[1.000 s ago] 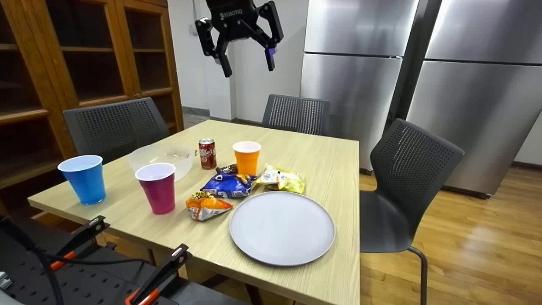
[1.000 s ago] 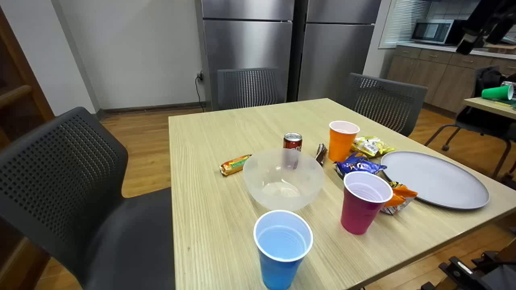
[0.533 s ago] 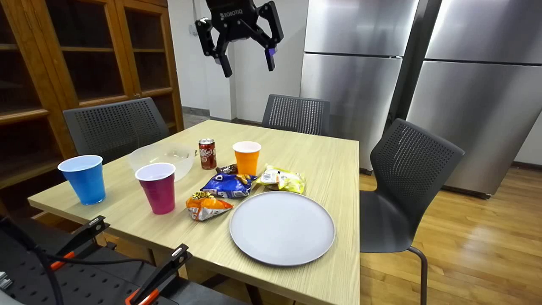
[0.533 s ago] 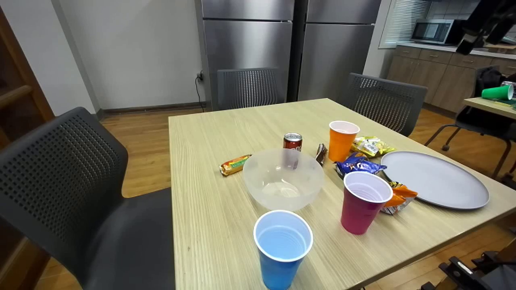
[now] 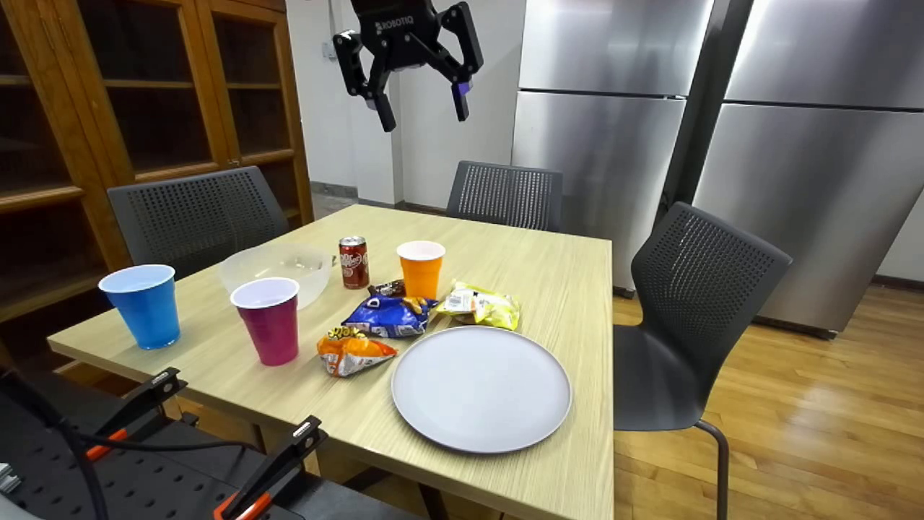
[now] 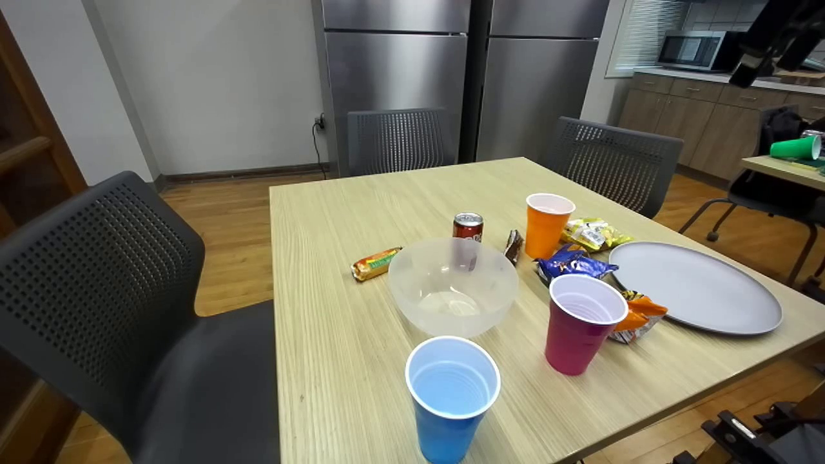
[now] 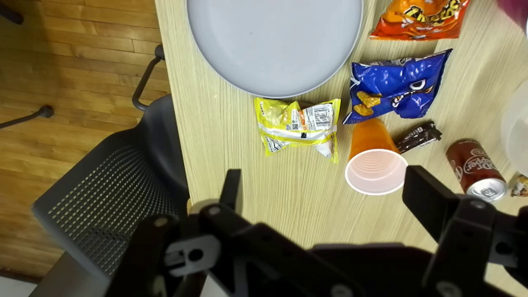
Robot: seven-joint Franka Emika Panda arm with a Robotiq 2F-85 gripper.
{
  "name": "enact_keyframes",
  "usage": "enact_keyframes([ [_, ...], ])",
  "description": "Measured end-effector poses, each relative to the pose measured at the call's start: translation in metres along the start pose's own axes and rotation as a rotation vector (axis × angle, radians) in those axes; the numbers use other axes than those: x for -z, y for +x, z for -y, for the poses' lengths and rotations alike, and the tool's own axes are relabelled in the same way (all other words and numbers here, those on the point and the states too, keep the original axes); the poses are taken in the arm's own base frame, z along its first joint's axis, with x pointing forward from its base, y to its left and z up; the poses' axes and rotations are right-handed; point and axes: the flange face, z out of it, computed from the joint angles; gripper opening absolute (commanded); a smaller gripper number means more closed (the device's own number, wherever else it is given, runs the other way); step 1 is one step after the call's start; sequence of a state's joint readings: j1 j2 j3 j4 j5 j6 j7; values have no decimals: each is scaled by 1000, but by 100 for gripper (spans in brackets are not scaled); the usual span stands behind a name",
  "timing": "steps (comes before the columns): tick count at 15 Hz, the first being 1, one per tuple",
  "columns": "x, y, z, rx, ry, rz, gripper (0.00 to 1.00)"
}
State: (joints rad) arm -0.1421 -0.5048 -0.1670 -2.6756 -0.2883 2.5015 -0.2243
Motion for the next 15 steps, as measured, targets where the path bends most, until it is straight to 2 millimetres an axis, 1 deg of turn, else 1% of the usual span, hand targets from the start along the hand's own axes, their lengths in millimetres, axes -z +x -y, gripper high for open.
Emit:
enact_keyframes([
  [8, -1, 0, 0, -4, 2, 3, 100],
  [12, -10, 2, 3, -25, 7, 13, 100],
  [15, -19, 9, 10, -47, 7, 19, 100],
])
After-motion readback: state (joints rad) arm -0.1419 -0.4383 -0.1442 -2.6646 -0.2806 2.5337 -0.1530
